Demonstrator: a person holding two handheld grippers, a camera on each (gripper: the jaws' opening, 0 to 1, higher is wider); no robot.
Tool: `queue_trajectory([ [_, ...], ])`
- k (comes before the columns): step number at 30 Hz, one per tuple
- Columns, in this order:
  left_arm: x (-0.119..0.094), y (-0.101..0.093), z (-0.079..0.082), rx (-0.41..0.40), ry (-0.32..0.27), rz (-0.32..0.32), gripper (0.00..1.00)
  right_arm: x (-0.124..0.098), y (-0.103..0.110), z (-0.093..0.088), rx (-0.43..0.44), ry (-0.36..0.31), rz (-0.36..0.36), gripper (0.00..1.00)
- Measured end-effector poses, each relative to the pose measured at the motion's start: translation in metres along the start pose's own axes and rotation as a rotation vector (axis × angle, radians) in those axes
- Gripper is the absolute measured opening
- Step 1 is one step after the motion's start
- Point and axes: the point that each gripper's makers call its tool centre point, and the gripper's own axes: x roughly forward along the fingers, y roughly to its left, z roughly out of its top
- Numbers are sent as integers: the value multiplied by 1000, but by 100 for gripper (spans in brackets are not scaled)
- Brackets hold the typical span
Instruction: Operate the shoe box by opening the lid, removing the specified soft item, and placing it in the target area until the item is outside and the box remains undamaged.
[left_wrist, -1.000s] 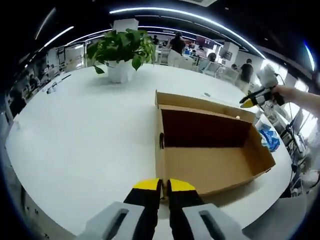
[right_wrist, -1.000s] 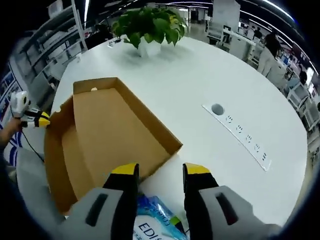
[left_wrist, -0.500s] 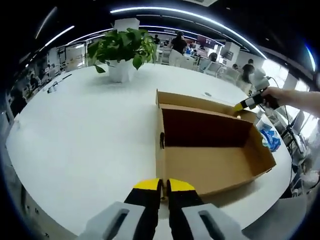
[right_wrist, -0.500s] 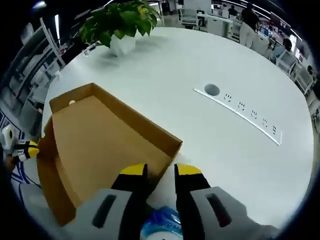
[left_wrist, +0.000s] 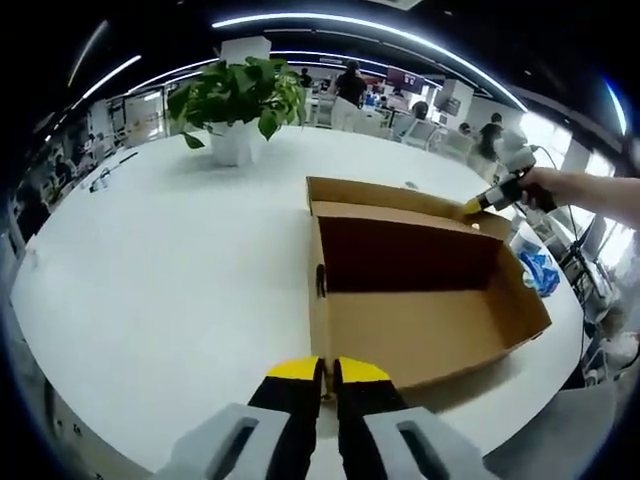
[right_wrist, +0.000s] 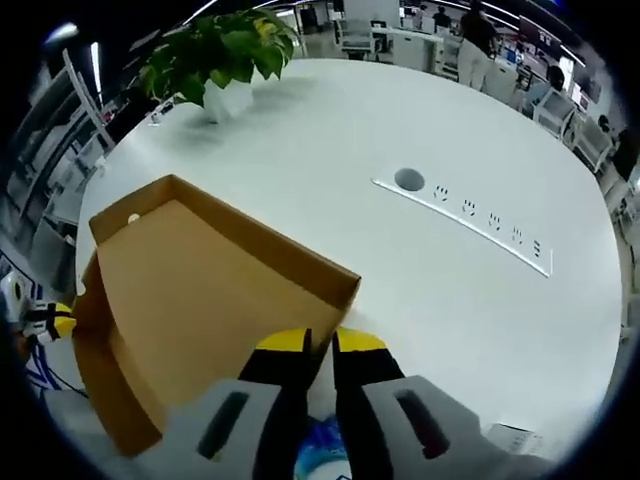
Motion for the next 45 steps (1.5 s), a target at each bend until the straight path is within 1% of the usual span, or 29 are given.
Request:
queue_trajectory([
  [8,-1,0,0,4,2,8,4,-20,7,5,-12,-45,-14,5],
  [11,-1,0,0,6,2,9,4,-27,8,10,-32,-70,-23,4],
  [15,-1,0,-1,16,4,11,4,-37,10,14,-29,-96,-24,4],
  [21,-2,0,-2,33,11,10,4,-51,14,20,-76,-142,-38,3],
  [28,-3,-1,-2,47,14,9,4,-82,29,15,-101,-192,-49,2],
  [30,-3,-1,-2,48,12,8,4,-89,33,16,-132,-215,-59,2],
  [35,-3,-1,-1,48,10,5,4,-96,35,20,-184,-240,-79,2],
  [41,-3,-2,0,52,9,2,4,-101,31,28,-176,-279,-73,2],
  [45,-3,-1,0,50,5,-2,4,-108,33,29,-166,-310,-68,2],
])
